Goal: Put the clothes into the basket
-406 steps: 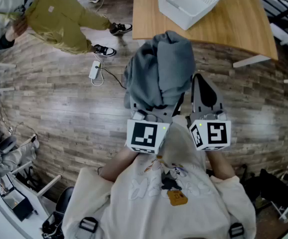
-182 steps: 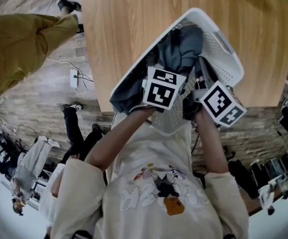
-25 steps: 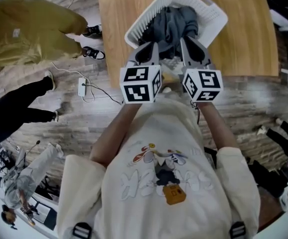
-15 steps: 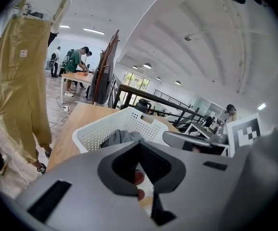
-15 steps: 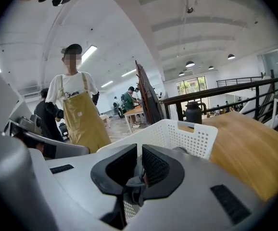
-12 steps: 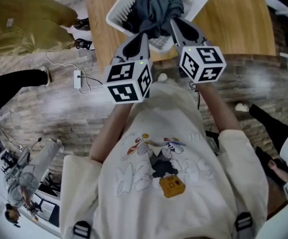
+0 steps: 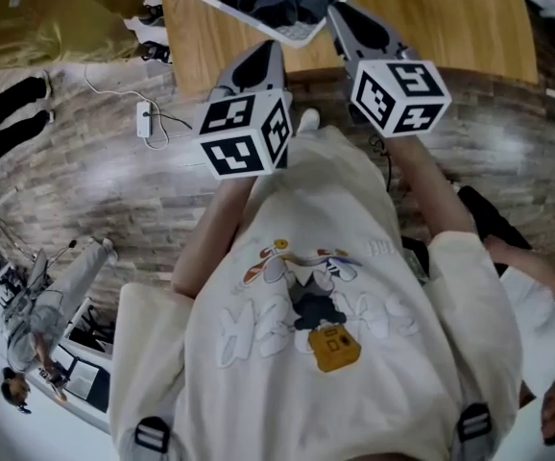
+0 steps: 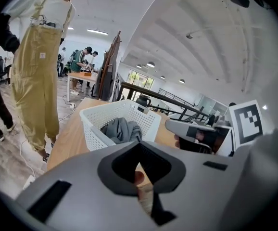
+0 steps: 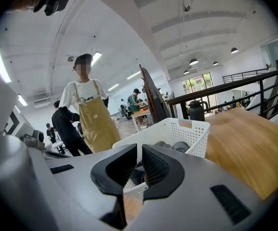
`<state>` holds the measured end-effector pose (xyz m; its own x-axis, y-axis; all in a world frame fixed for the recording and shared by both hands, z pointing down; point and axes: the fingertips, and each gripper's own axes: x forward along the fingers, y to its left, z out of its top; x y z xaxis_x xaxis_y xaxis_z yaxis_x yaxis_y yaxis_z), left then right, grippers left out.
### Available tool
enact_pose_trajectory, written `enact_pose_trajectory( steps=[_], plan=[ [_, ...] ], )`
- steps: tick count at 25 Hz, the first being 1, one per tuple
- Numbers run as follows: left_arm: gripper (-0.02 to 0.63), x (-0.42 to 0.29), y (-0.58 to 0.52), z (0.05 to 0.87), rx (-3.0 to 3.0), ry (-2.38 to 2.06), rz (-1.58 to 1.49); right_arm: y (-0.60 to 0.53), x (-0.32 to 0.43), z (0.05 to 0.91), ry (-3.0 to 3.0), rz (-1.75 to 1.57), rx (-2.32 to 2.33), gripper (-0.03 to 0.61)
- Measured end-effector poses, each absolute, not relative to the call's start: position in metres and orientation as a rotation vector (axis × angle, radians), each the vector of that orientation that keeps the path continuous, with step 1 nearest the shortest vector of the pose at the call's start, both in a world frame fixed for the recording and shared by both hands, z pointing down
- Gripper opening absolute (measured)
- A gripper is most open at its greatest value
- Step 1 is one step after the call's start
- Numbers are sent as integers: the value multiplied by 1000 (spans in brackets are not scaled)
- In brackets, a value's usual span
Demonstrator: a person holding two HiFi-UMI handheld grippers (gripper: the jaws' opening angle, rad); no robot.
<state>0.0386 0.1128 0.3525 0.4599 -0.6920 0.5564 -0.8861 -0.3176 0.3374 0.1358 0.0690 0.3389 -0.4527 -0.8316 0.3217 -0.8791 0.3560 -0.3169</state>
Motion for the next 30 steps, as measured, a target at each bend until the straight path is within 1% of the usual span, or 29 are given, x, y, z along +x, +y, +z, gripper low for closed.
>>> enact_pose_trajectory(
  steps=[11,20,30],
  plan=[
    [2,60,175,369,2115,-1235,479,133,150,344,-2497,692,1509,51],
    [2,62,158,346,2250,-1133,506,153,146,334,-2472,723,1510,51],
    [2,48,149,325,2328,-1084,465,162,137,309,-2454,665,1666,51]
  ],
)
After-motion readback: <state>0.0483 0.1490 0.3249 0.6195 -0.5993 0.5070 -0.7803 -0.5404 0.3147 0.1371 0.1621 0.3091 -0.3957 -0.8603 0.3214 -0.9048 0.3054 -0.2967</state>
